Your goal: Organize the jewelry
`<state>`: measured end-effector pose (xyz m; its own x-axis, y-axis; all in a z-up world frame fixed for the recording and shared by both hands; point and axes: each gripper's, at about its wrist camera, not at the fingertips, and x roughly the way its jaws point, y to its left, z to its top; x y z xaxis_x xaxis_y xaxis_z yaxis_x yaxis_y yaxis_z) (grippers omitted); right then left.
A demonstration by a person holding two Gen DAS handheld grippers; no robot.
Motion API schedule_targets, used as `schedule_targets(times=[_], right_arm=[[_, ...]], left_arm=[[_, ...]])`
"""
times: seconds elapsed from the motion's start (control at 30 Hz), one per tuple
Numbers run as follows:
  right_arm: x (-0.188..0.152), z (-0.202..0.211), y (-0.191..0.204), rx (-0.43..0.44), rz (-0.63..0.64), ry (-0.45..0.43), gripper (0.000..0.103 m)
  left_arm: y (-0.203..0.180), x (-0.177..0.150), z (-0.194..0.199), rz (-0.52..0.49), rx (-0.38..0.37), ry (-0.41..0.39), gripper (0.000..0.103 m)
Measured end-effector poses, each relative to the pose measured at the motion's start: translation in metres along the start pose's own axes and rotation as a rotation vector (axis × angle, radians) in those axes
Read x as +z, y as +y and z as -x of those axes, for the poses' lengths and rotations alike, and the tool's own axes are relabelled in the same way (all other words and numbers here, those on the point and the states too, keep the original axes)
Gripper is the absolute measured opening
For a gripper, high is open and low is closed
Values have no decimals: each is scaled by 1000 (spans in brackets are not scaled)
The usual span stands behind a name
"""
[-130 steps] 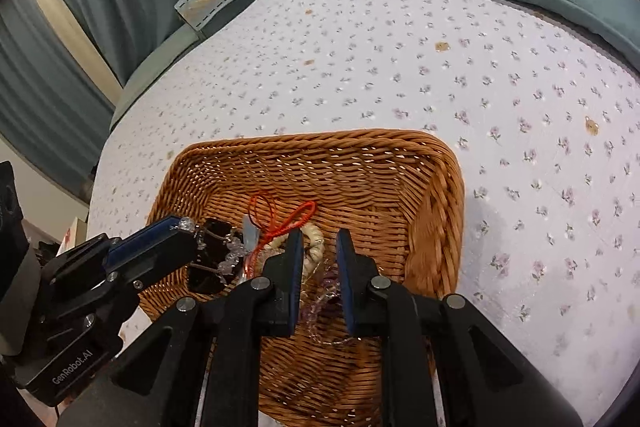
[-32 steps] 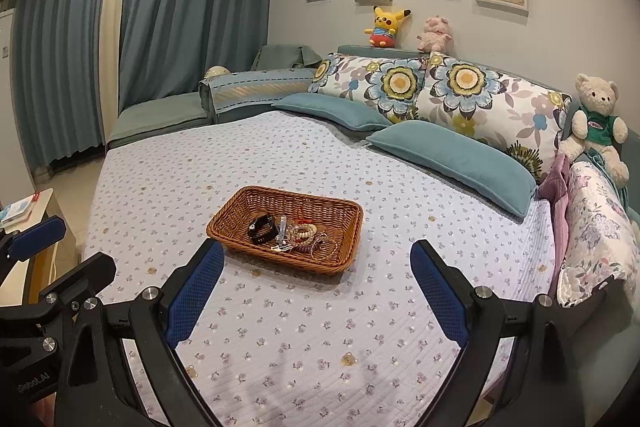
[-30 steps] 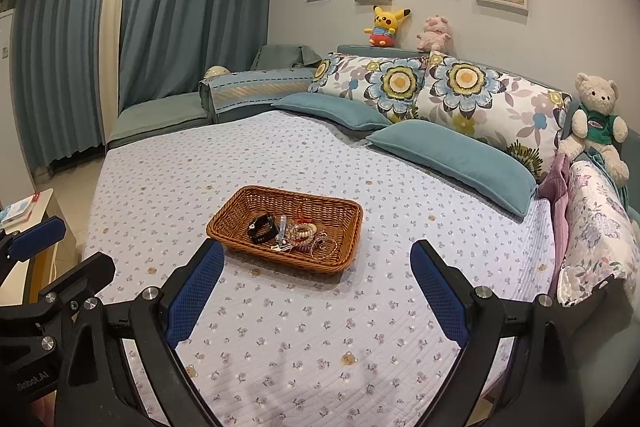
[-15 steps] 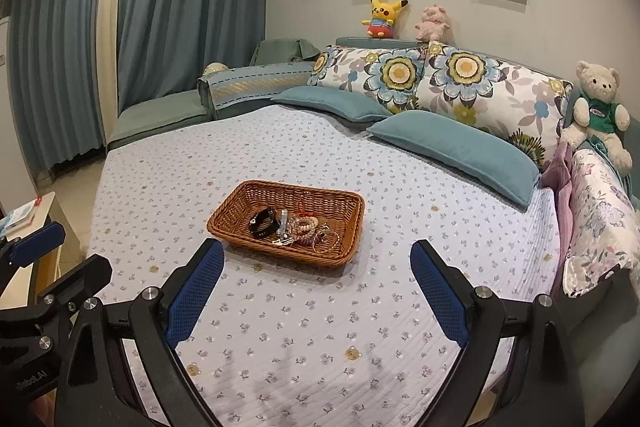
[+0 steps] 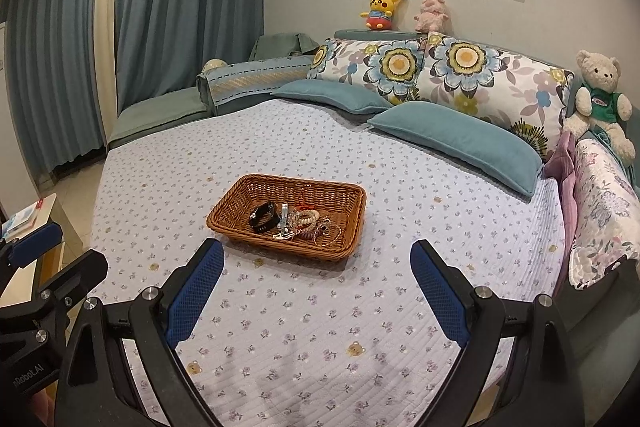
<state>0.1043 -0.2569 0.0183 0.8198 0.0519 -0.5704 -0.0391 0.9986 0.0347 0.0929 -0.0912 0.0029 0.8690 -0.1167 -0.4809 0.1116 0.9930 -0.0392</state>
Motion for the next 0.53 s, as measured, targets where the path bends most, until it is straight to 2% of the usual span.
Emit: schedule_targets(times=[0.4,0.53], right_arm=[[-7,-12,-4,1,-5,24,95],[-9,-15,-3,1,-3,30,95]], left_arm=[[-3,-4,-13,-9,4,26,76],[-2,-5,-15,-7,18,8,76]])
